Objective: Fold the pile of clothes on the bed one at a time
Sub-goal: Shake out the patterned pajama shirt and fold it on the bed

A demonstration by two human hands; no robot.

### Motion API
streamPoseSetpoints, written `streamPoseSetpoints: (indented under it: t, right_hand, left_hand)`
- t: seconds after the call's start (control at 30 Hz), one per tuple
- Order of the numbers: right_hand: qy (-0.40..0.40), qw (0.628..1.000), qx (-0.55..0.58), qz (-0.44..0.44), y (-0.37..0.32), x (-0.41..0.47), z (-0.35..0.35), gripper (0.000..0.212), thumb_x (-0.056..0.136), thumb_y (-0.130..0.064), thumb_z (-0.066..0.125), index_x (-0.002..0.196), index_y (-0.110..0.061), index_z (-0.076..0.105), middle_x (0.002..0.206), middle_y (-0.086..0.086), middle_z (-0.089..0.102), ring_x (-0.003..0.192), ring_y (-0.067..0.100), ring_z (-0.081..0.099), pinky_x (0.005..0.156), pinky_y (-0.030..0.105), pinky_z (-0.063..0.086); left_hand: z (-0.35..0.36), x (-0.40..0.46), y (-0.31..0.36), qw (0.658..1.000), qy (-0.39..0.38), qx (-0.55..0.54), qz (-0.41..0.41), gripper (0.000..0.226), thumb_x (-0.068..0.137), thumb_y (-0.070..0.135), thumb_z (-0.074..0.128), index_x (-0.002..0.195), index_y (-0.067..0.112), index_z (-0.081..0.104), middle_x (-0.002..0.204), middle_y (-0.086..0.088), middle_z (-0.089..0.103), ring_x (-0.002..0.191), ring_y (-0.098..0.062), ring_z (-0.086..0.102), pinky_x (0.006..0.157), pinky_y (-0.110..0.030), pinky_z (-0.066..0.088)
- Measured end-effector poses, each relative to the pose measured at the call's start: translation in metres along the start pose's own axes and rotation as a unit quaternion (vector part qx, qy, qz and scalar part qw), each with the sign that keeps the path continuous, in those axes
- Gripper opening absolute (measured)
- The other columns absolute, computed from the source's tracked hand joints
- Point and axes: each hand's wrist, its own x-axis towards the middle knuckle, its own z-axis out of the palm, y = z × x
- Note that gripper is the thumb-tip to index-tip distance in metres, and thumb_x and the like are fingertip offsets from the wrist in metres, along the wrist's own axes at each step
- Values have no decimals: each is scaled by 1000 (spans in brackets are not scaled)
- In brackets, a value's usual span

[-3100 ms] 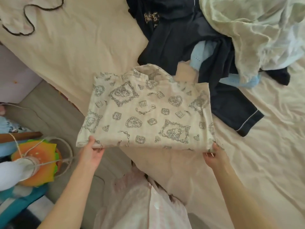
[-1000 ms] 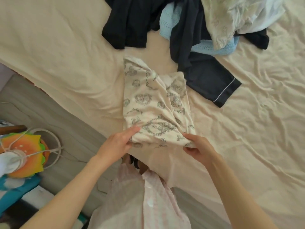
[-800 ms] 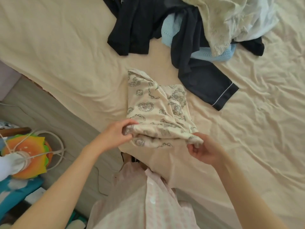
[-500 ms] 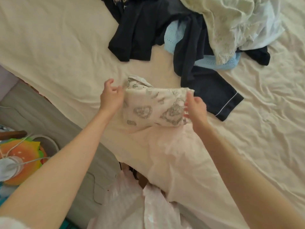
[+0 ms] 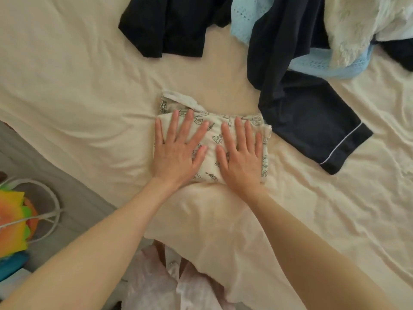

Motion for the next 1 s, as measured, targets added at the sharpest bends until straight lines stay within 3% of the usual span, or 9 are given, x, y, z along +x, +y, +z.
streamPoseSetpoints:
  t: [0.27, 0.37, 0.53, 0.6, 0.67, 0.77, 0.83, 0.87, 1.0]
  right_hand:
    - [-58, 997, 45, 3, -1, 8, -13, 53, 99, -41, 38, 149, -27, 25, 158, 5, 16, 147, 24, 5, 118, 43, -4]
    - [-18, 978, 205, 43, 1, 2, -47, 40, 97, -24, 51, 136, -15, 50, 152, 9, 33, 143, 24, 23, 118, 38, 15]
    - [128, 847, 404, 321, 21, -21, -93, 13, 95, -18, 53, 101, -23, 63, 112, 0, 63, 100, 2, 58, 90, 23, 49]
    - [73, 783, 450, 424, 35, -17, -100, 19, 94, -28, 56, 109, -18, 60, 109, 2, 64, 102, 14, 61, 89, 32, 52]
    - [-64, 728, 510, 454, 48, -9, -102, 40, 91, -44, 57, 118, -14, 58, 105, 1, 65, 99, 17, 63, 86, 33, 52]
    - [-256, 654, 583, 409, 57, 8, -97, 35, 89, -58, 51, 94, -25, 62, 69, -11, 67, 67, 7, 59, 66, 24, 47]
    - [-291, 648, 580, 399, 60, 18, -92, 29, 91, -53, 51, 90, -25, 62, 65, -12, 65, 58, 15, 38, 66, 23, 46]
    - [-295, 652, 571, 403, 62, 22, -90, 29, 89, -50, 56, 99, -24, 61, 80, -9, 68, 105, 4, 36, 76, 27, 49]
    - [-318, 637, 549, 437, 60, 28, -90, 33, 84, -37, 67, 110, -21, 55, 107, 0, 65, 96, 16, 62, 74, 34, 51]
  left_hand:
    - [-9, 6, 0, 998, -60, -26, -6, 55, 97, 48, 21, 147, 37, 2, 159, -2, 2, 145, -30, -2, 112, -55, -7]
    - [-32, 2, -7, 987, -34, -156, -17, 56, 99, 32, 36, 150, 28, 13, 159, -5, 4, 146, -26, -5, 114, -49, -4]
    - [-57, -13, -25, 868, 46, -438, -229, 60, 93, 15, 54, 146, 8, 25, 148, -14, 33, 136, -21, 31, 112, -24, 23]
    - [-62, -12, -35, 779, 6, -523, -346, 58, 93, 22, 56, 143, 8, 31, 133, -10, 50, 121, -19, 49, 105, -32, 38]
    - [-62, -7, -43, 754, -35, -539, -374, 45, 93, 27, 57, 132, 8, 46, 116, -6, 59, 109, -22, 57, 98, -41, 46]
    - [-64, 3, -51, 702, -109, -601, -367, 30, 93, 29, 56, 117, 10, 59, 97, -1, 64, 87, -19, 61, 77, -37, 51]
    - [-66, 7, -56, 661, -178, -636, -357, 33, 93, 31, 55, 121, 13, 56, 102, 0, 65, 83, -16, 63, 72, -35, 53]
    - [-67, 8, -59, 650, -204, -643, -349, 33, 93, 31, 55, 121, 15, 55, 104, 1, 66, 83, -15, 65, 68, -34, 55]
    - [-68, 8, -62, 631, -222, -663, -336, 36, 93, 29, 54, 125, 14, 49, 107, -1, 64, 78, -9, 67, 55, -28, 55]
